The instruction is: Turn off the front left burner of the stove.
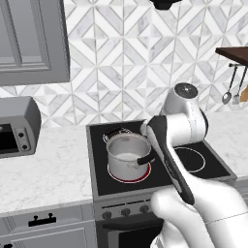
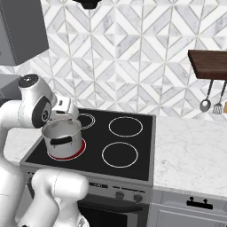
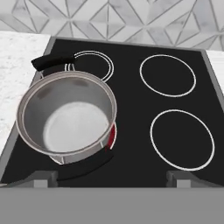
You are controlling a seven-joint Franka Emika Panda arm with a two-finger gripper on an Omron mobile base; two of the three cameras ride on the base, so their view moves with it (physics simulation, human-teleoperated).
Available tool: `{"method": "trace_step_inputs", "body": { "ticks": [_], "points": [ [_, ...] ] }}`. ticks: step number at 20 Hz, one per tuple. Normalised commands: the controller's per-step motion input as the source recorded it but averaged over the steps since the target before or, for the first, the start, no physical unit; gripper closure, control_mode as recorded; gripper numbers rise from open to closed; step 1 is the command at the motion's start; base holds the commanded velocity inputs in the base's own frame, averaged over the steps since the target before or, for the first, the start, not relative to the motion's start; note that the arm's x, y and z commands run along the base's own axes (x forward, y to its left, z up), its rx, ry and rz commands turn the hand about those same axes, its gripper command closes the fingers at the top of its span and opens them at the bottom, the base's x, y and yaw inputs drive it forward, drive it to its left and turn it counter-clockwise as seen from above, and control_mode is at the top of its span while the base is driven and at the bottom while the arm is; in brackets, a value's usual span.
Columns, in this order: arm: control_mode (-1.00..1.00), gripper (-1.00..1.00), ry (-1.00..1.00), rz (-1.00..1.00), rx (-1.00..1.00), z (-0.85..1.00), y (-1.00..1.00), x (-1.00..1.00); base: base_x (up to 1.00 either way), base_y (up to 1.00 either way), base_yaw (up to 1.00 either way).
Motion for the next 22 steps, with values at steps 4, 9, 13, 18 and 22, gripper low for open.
{"method": "trace_step_inputs", "body": {
  "ticks": [4, 9, 13, 18, 22],
  "points": [
    [-1.00, -1.00, -0.17, 0.00, -0.08, -0.36, 0.43, -0.40, 0.00, 0.00, 0.00],
    [-1.00, -1.00, -0.19, 0.00, -0.05, -0.19, 0.37, -0.39, 0.00, 0.00, 0.00],
    [-1.00, -1.00, -0.22, 0.00, -0.01, -0.10, 0.38, -0.43, 0.00, 0.00, 0.00],
    [-1.00, -1.00, -0.22, 0.00, 0.00, -0.13, 0.29, -0.45, 0.00, 0.00, 0.00],
    [-1.00, -1.00, -0.25, 0.00, 0.00, -0.32, 0.36, -0.49, 0.00, 0.00, 0.00]
  ]
}}
